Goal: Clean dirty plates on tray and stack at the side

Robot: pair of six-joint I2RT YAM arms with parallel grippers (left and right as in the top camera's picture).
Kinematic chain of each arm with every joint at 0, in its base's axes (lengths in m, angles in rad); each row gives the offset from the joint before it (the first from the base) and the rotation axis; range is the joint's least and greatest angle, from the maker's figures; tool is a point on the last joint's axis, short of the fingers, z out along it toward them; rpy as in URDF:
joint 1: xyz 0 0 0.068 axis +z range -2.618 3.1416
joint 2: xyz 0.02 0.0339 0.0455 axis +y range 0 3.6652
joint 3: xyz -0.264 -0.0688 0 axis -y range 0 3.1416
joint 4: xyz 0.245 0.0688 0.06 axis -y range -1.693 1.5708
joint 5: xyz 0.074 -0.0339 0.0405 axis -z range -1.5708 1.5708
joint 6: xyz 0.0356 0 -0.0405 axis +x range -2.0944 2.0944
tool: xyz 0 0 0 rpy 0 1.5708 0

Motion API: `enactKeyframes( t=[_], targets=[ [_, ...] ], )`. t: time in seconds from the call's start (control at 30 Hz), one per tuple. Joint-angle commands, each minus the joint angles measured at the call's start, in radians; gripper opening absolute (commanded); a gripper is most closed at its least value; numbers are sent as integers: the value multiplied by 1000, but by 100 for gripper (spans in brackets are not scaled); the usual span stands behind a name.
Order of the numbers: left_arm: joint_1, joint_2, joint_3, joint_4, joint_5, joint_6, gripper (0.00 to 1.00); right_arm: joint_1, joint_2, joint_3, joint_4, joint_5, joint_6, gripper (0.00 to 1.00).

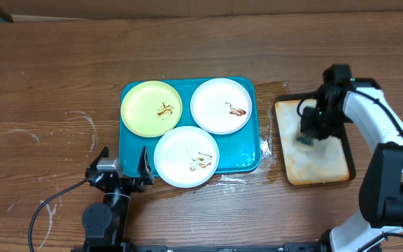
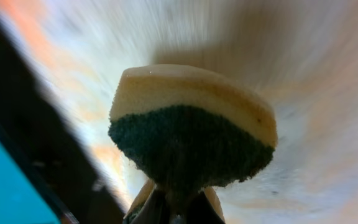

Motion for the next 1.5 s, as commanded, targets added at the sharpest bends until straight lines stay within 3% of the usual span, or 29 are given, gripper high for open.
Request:
enactKeyframes(
  t=[0.0, 0.63, 0.77, 0.97, 1.1, 1.2, 1.33, 1.47],
  targets=[
    [-3, -10, -3, -1, -3, 2, 100, 0, -54, 65, -15, 42, 75, 4],
    [-3, -10, -3, 0, -3, 2, 100, 0, -33, -242, 209, -5, 175, 4],
    [-2, -10, -3, 12, -21, -24, 100, 0, -33, -250, 215, -13, 174, 4],
    [-2, -10, 63, -4, 96, -27, 100, 0, -33, -250, 216, -26, 166, 4],
    [-2, 17, 171, -35, 99, 41, 100, 0, -33, -249, 216, -38, 159, 4],
    [-2, 155, 319, -166, 98, 108, 100, 0, -33, -249, 216, -38, 159, 4],
    [-2, 403, 483, -294, 114, 90, 100, 0, -33, -246, 216, -38, 159, 4],
    [-2, 683, 661, -388, 269, 53, 100, 0, -33, -245, 215, -38, 156, 4]
  ],
)
